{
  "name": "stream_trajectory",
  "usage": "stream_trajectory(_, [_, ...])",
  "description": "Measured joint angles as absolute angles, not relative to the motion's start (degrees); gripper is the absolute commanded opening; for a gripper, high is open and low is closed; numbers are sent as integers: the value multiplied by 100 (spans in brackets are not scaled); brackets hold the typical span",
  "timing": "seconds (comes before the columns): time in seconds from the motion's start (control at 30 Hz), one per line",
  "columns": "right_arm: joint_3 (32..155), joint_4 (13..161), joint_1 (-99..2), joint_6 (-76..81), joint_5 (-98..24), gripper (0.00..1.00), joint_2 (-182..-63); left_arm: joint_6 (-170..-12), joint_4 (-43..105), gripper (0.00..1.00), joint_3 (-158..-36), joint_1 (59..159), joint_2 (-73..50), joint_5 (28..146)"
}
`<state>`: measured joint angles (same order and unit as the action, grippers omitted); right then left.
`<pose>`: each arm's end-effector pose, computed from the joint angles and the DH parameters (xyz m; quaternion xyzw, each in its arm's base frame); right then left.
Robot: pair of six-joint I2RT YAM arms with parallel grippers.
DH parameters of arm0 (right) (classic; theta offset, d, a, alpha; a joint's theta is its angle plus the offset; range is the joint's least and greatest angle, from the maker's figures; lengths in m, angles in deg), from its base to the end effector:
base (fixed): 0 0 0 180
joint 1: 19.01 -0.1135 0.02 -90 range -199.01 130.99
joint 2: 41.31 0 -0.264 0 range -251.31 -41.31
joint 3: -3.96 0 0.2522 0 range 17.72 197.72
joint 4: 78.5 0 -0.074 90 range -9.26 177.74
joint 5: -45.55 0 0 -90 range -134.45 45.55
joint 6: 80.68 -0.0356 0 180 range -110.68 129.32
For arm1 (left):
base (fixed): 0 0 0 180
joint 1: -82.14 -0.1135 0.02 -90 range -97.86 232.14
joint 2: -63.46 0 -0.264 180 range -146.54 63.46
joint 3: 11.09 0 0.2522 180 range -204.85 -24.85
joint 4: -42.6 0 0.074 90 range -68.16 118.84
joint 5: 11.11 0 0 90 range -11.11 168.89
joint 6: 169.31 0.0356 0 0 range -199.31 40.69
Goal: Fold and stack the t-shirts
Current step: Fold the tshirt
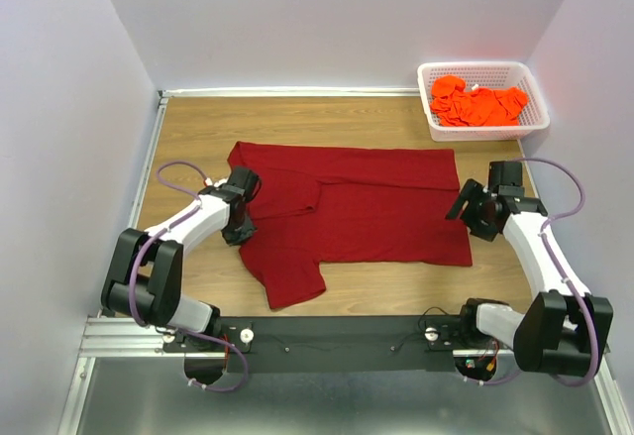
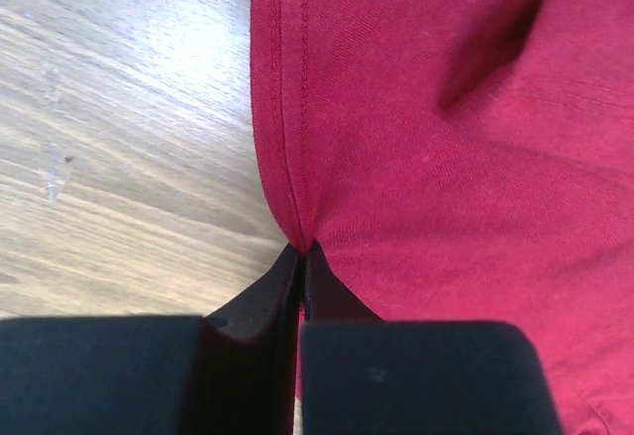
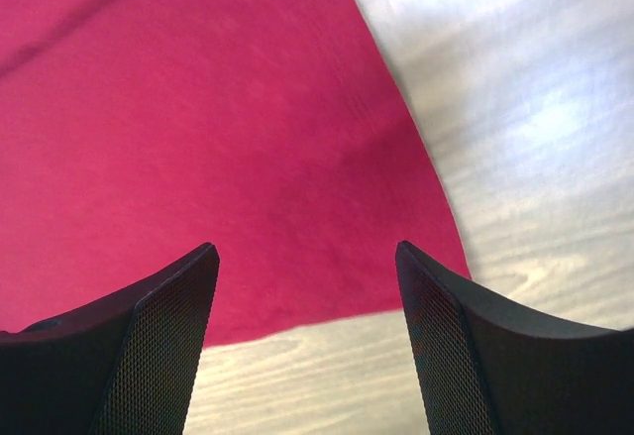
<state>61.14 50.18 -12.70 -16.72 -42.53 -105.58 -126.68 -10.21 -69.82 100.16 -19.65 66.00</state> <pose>0.2119 -0.0222 0.2269 0.2636 0.9253 0.0625 0.2654 0.2327 -0.0674 0.1655 -0.2623 0.9521 0.0340 0.1535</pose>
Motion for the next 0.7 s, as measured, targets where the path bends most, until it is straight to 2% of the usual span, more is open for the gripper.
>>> stream_trajectory(0.27, [6108,4226,-1270,-2166,-4636,82,-10998,-12590,-1045,6,-6919,10016,-1444,6607])
stream_trajectory(0.7, [5802,3756,-1270,-3333,-5313,68,-11022,-12447,-761,6,-6611,10016,-1053,6753])
